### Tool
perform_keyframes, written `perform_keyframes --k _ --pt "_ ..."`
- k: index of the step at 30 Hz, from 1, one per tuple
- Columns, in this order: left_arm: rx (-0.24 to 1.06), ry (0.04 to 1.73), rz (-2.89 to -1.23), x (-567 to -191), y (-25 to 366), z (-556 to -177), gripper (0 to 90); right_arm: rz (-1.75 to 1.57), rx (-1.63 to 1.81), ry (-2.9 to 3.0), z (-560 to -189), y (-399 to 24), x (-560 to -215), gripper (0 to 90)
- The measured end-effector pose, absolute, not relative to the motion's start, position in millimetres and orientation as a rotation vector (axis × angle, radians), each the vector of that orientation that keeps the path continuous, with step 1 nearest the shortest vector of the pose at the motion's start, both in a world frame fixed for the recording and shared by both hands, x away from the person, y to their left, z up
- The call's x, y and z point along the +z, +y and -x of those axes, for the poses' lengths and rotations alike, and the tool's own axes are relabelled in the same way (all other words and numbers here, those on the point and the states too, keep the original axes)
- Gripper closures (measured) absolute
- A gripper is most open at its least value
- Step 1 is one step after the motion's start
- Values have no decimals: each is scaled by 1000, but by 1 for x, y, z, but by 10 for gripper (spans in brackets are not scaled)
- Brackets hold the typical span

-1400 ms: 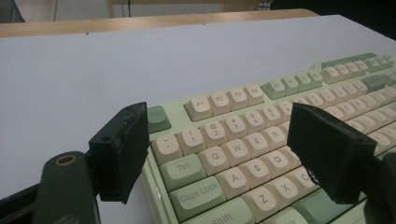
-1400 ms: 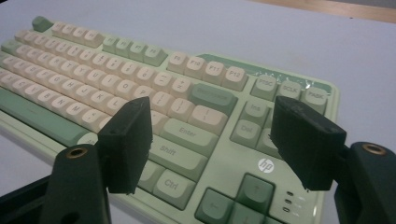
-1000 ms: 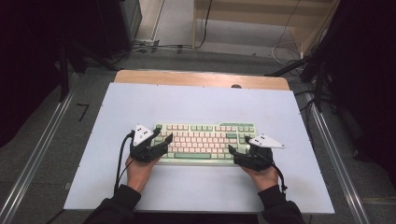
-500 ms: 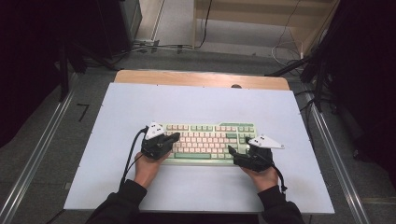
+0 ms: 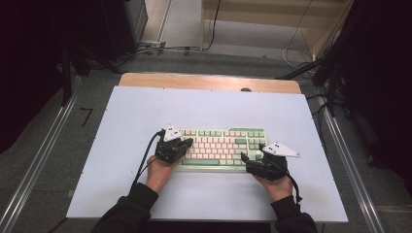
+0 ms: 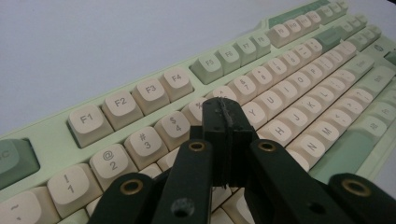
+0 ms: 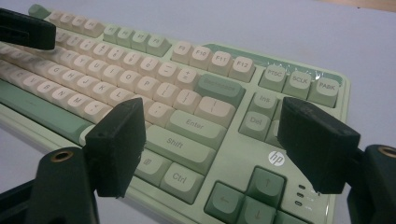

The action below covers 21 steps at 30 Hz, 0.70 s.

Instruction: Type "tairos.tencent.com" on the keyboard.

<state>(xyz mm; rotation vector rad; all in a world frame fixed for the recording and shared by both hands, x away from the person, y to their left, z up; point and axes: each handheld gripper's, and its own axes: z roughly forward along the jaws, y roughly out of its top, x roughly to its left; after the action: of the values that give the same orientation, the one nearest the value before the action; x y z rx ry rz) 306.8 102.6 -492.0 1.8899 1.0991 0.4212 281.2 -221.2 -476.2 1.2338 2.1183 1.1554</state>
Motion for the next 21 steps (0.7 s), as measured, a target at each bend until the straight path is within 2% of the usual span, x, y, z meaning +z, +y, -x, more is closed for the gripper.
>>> perform_keyframes --k 21 --pt "398 1090 -1907 -492 87 -314 900 -1236 1155 2117 -280 -222 -476 221"
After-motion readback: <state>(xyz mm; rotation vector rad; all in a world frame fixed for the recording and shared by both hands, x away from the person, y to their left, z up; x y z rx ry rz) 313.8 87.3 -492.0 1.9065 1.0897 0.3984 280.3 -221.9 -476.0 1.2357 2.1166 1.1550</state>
